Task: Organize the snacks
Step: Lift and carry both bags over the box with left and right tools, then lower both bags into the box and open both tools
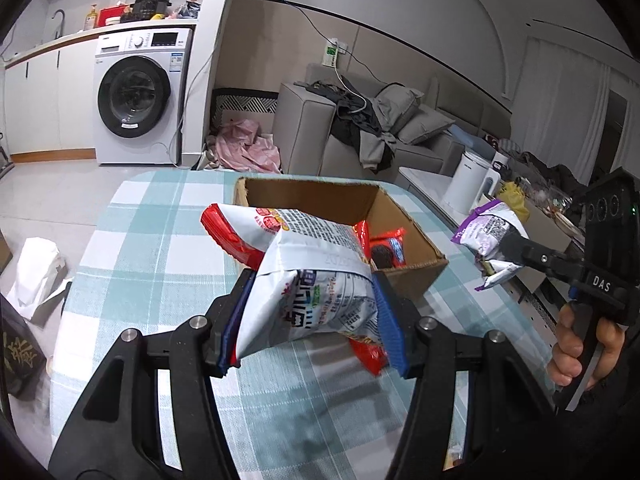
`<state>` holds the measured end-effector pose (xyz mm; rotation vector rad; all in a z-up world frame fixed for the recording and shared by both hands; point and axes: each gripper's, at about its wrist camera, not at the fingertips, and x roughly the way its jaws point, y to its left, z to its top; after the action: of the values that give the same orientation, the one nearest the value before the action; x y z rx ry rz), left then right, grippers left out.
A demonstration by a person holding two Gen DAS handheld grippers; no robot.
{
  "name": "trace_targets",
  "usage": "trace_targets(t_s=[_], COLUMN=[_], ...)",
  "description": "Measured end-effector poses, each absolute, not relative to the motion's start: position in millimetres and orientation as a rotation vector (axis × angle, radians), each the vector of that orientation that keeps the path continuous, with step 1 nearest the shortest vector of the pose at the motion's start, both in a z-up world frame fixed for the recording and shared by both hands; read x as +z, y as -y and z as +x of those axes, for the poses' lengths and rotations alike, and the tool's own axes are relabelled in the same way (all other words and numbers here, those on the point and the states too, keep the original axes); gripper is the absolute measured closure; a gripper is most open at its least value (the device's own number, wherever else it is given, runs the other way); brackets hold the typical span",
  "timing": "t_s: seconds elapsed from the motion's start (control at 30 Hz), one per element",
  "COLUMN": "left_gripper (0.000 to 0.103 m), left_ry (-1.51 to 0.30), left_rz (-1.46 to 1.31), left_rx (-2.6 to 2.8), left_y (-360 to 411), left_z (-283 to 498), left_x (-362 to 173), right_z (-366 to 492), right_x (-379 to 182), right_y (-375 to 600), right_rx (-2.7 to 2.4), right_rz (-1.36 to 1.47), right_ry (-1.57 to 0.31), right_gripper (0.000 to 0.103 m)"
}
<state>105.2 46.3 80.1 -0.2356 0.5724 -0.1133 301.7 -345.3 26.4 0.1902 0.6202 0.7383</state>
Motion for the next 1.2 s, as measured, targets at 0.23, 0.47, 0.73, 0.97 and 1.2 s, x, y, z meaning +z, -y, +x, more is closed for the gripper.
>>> trace_targets(t_s=[0.23, 0.47, 0.73, 0.97, 1.2], left_gripper=[0.049, 0.049, 0.049, 0.049, 0.049], left_ry=[-0.559, -0.555, -0.569, -0.587, -0.602], left_rz=[-0.229, -0.224, -0.229, -0.219, -0.202], left_rx=[-0.095, -0.089, -0.087, -0.089, -0.074], left_y=[-46, -45, -47, -43, -36], left_z=[115, 130, 156, 184, 212], left_x=[95, 100, 99, 95, 89], right_z=[314, 326, 338, 355, 367], right_x=[39, 47, 50, 47, 43], right_y=[334, 322, 311, 306, 299], right_rx=[0.729, 0.728, 0.711, 0.692, 0.685], right_rz=[0.195, 0.189, 0.178, 0.183, 0.176], right_ry=[-0.617, -0.61, -0.623, -0.642, -0.656], right_gripper=[0.046, 0.046, 0.046, 0.046, 0.046])
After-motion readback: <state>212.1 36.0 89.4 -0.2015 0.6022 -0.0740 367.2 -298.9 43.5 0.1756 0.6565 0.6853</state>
